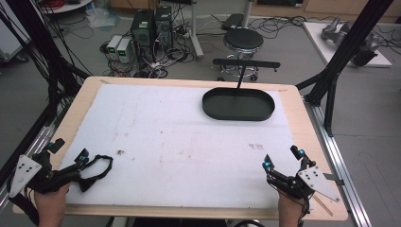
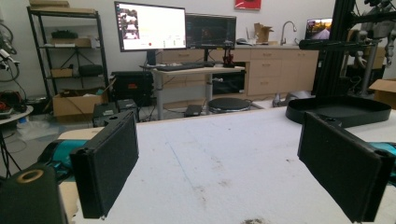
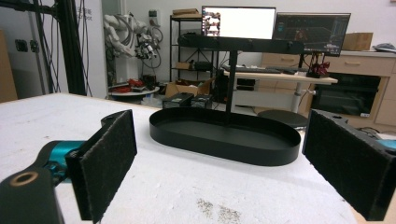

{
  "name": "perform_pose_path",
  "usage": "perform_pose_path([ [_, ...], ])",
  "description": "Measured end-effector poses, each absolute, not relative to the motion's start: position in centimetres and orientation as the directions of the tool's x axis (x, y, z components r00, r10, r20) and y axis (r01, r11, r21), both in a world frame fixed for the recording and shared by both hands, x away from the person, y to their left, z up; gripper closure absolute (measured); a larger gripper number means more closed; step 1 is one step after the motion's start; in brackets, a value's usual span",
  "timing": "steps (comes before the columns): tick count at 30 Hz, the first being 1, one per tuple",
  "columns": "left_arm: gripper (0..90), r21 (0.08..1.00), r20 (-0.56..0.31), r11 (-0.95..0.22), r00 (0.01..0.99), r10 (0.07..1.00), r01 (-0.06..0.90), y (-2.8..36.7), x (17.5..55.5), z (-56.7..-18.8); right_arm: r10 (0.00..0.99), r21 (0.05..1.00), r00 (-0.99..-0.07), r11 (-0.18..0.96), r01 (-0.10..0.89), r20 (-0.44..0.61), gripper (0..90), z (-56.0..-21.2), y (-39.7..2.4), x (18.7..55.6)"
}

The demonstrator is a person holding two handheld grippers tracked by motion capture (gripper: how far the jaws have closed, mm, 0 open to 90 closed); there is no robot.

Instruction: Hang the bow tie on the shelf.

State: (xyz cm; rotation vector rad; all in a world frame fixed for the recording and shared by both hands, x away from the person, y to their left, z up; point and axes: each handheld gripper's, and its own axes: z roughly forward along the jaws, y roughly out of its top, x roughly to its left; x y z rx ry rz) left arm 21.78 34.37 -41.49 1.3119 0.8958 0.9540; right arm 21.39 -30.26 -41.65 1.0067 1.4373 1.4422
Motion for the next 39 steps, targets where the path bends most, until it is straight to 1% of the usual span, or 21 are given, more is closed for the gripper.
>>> perform_pose_path([
  [4, 12.9, 0.998, 0.005, 0.016, 0.368, 0.930, -0.054, 34.3, 21.8, -41.4, 0.947, 0.999, -0.321, 0.018, -0.031, -0.027, 9.1, -41.6, -30.3, 21.3],
  [9, 12.8, 0.999, 0.033, -0.015, 0.384, 0.923, -0.048, 34.2, 21.7, -40.8, 0.947, 0.999, -0.319, 0.018, -0.030, -0.026, 9.0, -41.7, -30.4, 21.4],
  [13, 12.9, 0.998, 0.060, -0.058, 0.417, 0.907, -0.018, 33.9, 21.8, -40.3, 0.947, 0.999, -0.320, 0.024, -0.026, -0.031, 9.0, -41.7, -30.4, 21.4],
  [16, 13.1, 0.993, 0.090, -0.116, 0.462, 0.882, 0.028, 33.5, 21.8, -39.9, 0.947, 1.000, -0.321, 0.020, -0.023, -0.026, 9.0, -41.7, -30.4, 21.4],
  [18, 13.1, 0.990, 0.100, -0.137, 0.472, 0.876, 0.044, 33.4, 21.8, -39.8, 0.947, 0.999, -0.320, 0.026, -0.026, -0.033, 9.1, -41.7, -30.4, 21.4],
  [20, 13.3, 0.983, 0.108, -0.168, 0.505, 0.856, 0.074, 33.2, 21.9, -39.7, 0.947, 0.999, -0.320, 0.026, -0.026, -0.033, 9.0, -41.7, -30.4, 21.4],
  [22, 14.9, 0.967, 0.121, -0.225, 0.558, 0.821, 0.122, 32.8, 22.0, -39.8, 0.947, 0.999, -0.320, 0.027, -0.023, -0.033, 9.1, -41.8, -30.4, 21.4],
  [24, 17.4, 0.960, 0.128, -0.247, 0.575, 0.808, 0.133, 32.7, 22.0, -39.9, 0.947, 0.999, -0.321, 0.028, -0.022, -0.033, 9.1, -41.8, -30.4, 21.4],
  [28, 19.5, 0.931, 0.105, -0.299, 0.632, 0.768, 0.210, 32.4, 22.3, -40.3, 0.947, 0.999, -0.321, 0.030, -0.022, -0.035, 9.0, -41.8, -30.4, 21.4],
  [31, 21.9, 0.917, 0.101, -0.321, 0.641, 0.761, 0.236, 32.3, 22.4, -40.6, 0.947, 0.999, -0.320, 0.029, -0.020, -0.034, 9.1, -41.8, -30.3, 21.4],
  [32, 23.3, 0.903, 0.096, -0.341, 0.649, 0.755, 0.262, 32.2, 22.5, -40.8, 0.947, 0.999, -0.319, 0.031, -0.019, -0.035, 9.0, -41.8, -30.3, 21.5],
  [33, 23.7, 0.903, 0.096, -0.341, 0.649, 0.755, 0.262, 32.2, 22.5, -40.8, 0.947, 0.999, -0.319, 0.031, -0.019, -0.035, 9.0, -41.8, -30.3, 21.5],
  [38, 24.1, 0.867, 0.069, -0.371, 0.655, 0.753, 0.334, 31.8, 23.0, -41.6, 0.946, 0.999, -0.322, 0.036, -0.014, -0.038, 9.0, -41.9, -30.2, 21.5],
  [39, 25.4, 0.859, 0.070, -0.379, 0.655, 0.753, 0.344, 31.7, 23.1, -41.8, 0.946, 0.999, -0.322, 0.036, -0.012, -0.038, 9.1, -42.0, -30.1, 21.5],
])
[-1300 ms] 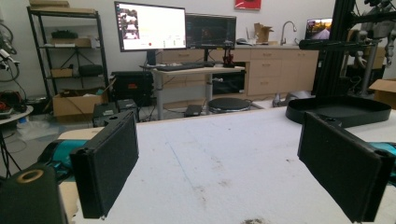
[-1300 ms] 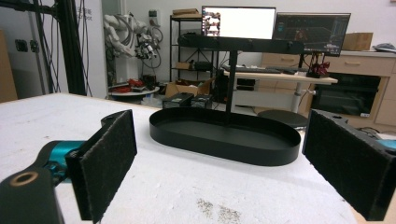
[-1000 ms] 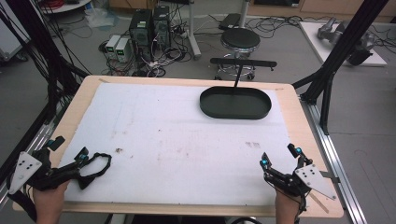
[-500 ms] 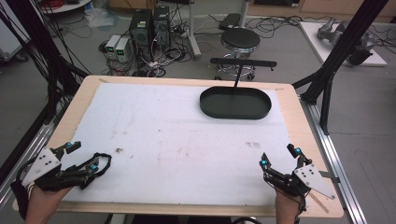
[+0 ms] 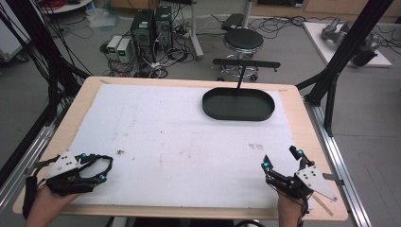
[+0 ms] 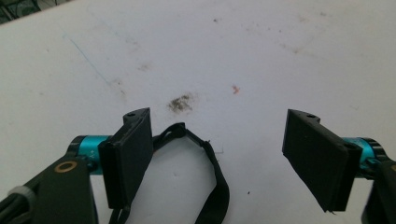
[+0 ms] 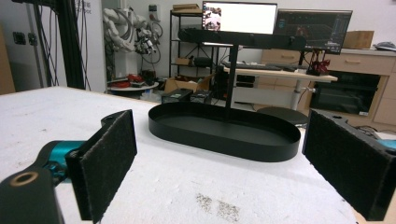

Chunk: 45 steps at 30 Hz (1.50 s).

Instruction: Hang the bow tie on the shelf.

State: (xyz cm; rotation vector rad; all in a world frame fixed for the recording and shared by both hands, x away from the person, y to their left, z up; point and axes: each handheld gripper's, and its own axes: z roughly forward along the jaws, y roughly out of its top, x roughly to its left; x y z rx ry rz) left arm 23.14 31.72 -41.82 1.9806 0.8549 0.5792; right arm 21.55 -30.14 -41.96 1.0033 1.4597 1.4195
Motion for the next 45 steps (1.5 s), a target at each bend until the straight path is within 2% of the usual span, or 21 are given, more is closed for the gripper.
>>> perform_pose_path([
  [7, 32.9, 0.823, 0.070, -0.416, 0.659, 0.749, 0.386, 31.3, 23.6, -42.8, 0.947, 0.999, -0.319, 0.031, -0.011, -0.033, 9.0, -42.0, -30.2, 21.5],
  [15, 46.6, 0.790, 0.075, -0.447, 0.657, 0.750, 0.420, 31.3, 23.8, -43.5, 0.947, 0.999, -0.318, 0.032, -0.009, -0.033, 9.0, -42.0, -30.2, 21.5],
  [24, 59.9, 0.757, 0.041, -0.458, 0.666, 0.745, 0.466, 31.2, 24.1, -44.2, 0.946, 0.999, -0.322, 0.037, -0.007, -0.038, 9.0, -42.0, -30.1, 21.6],
  [32, 73.9, 0.758, 0.004, -0.437, 0.666, 0.746, 0.485, 31.3, 24.1, -44.4, 0.945, 0.999, -0.324, 0.042, -0.007, -0.042, 9.1, -42.1, -30.0, 21.6],
  [37, 87.3, 0.757, 0.008, -0.453, 0.687, 0.727, 0.470, 31.1, 23.9, -44.4, 0.943, 0.999, -0.329, 0.047, -0.004, -0.046, 9.1, -42.1, -29.7, 21.6],
  [45, 88.3, 0.798, 0.067, -0.455, 0.691, 0.720, 0.396, 30.8, 23.5, -43.6, 0.941, 0.998, -0.333, 0.055, 0.001, -0.052, 9.0, -42.2, -29.5, 21.7],
])
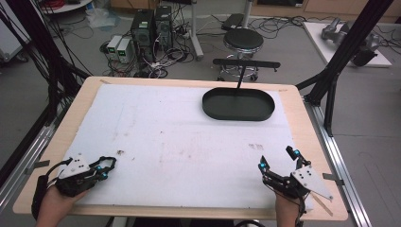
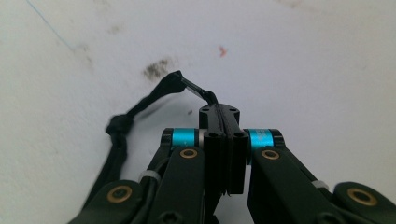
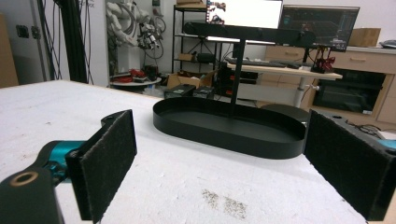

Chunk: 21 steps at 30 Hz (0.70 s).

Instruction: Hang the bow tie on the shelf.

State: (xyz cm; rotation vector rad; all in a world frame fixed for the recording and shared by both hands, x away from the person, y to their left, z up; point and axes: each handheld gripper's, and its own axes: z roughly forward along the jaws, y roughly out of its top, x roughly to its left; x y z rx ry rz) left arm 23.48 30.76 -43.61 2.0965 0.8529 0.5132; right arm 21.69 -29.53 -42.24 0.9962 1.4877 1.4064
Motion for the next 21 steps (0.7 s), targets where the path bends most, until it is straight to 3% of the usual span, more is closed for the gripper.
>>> perform_pose_path([
  [11, 88.4, 0.878, 0.170, -0.424, 0.682, 0.711, 0.223, 29.5, 22.5, -41.4, 0.942, 0.998, -0.333, 0.060, 0.007, -0.054, 9.1, -42.3, -29.4, 21.6],
  [21, 88.6, 0.948, 0.205, -0.308, 0.579, 0.789, 0.083, 29.1, 21.5, -39.0, 0.942, 0.998, -0.329, 0.062, -0.013, -0.063, 9.1, -42.0, -29.3, 21.4],
])
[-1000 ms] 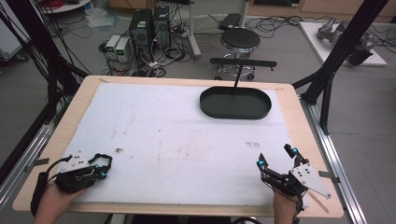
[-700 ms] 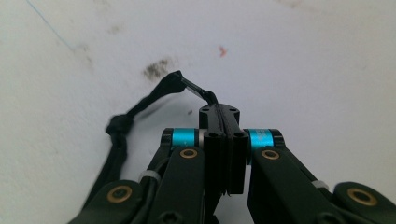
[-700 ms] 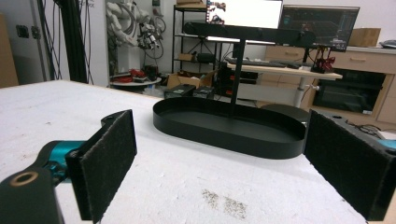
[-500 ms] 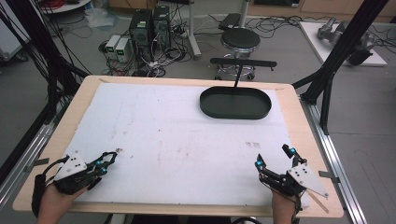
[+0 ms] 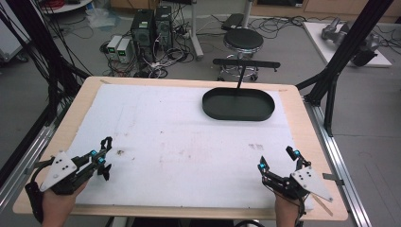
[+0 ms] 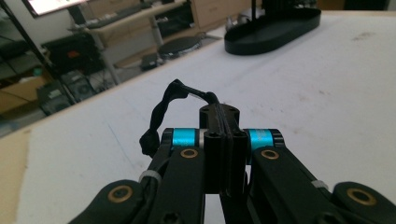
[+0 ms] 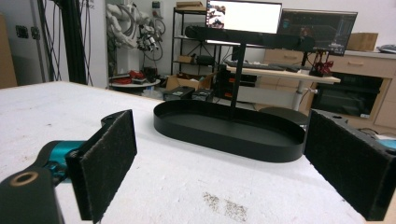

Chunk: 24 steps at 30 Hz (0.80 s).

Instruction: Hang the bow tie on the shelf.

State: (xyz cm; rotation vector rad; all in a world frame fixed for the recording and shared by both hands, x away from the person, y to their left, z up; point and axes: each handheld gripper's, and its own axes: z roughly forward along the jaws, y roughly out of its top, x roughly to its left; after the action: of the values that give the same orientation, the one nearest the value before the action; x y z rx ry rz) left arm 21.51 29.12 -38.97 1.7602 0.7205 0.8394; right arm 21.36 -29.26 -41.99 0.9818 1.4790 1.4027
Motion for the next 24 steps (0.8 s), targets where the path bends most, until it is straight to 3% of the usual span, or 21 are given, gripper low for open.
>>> perform_pose_path([
  [9, 88.6, 0.971, 0.235, -0.221, 0.486, 0.842, -0.086, 26.5, 22.0, -36.6, 0.942, 0.998, -0.329, 0.064, -0.019, -0.067, 9.1, -42.0, -29.2, 21.3],
  [24, 88.8, 0.969, 0.195, -0.099, 0.451, 0.871, -0.227, 19.7, 26.3, -34.3, 0.941, 0.998, -0.334, 0.055, -0.026, -0.061, 9.1, -42.0, -29.2, 21.3],
])
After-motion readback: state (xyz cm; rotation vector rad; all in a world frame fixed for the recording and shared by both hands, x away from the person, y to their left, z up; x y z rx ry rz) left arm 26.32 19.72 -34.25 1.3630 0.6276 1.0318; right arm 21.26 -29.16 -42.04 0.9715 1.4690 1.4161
